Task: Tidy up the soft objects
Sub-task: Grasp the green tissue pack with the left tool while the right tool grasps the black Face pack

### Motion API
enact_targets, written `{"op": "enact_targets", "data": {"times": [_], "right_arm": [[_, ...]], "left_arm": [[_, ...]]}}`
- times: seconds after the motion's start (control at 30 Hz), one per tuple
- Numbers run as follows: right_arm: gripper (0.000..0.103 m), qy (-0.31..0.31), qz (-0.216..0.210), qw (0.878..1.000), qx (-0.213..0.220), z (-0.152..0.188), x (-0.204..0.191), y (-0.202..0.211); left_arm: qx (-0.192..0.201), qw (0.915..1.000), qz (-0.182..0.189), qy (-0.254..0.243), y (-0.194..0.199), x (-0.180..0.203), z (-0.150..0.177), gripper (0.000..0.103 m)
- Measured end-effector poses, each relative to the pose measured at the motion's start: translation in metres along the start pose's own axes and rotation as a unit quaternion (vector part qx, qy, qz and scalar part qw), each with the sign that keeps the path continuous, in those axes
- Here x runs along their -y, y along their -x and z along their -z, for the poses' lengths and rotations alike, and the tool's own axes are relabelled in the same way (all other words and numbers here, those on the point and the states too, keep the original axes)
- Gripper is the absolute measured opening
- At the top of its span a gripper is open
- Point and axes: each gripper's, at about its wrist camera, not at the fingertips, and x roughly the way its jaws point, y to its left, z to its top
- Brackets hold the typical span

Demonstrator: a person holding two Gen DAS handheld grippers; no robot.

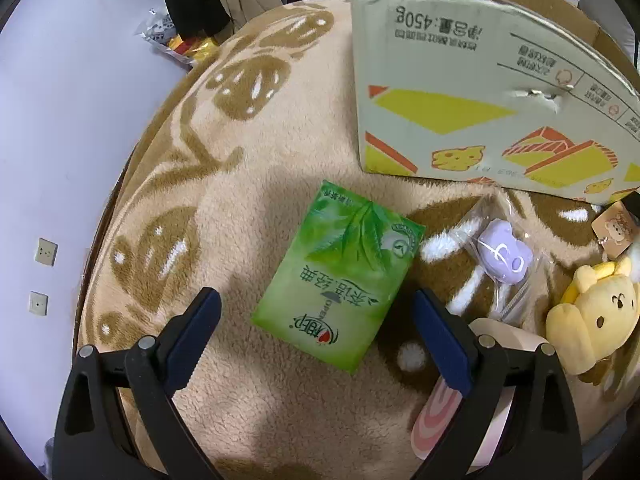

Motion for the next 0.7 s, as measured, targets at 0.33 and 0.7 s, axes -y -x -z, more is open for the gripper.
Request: {"op": "enact_targets", "data": {"times": [0.33, 0.7], "right_arm": [[0.095, 0.028, 0.021, 0.999, 0.002, 0.003, -0.015, 0.002], [0.095, 0.04, 0.027, 0.999, -0.008, 0.006, -0.016, -0.001]], "left_arm": [[-0.005, 1.0, 0.007, 0.001, -0.004, 0.001, -0.001, 0.095], [-0.003, 0.9992, 0.04, 0.001, -0.003, 0.005, 0.001, 0.072]]}}
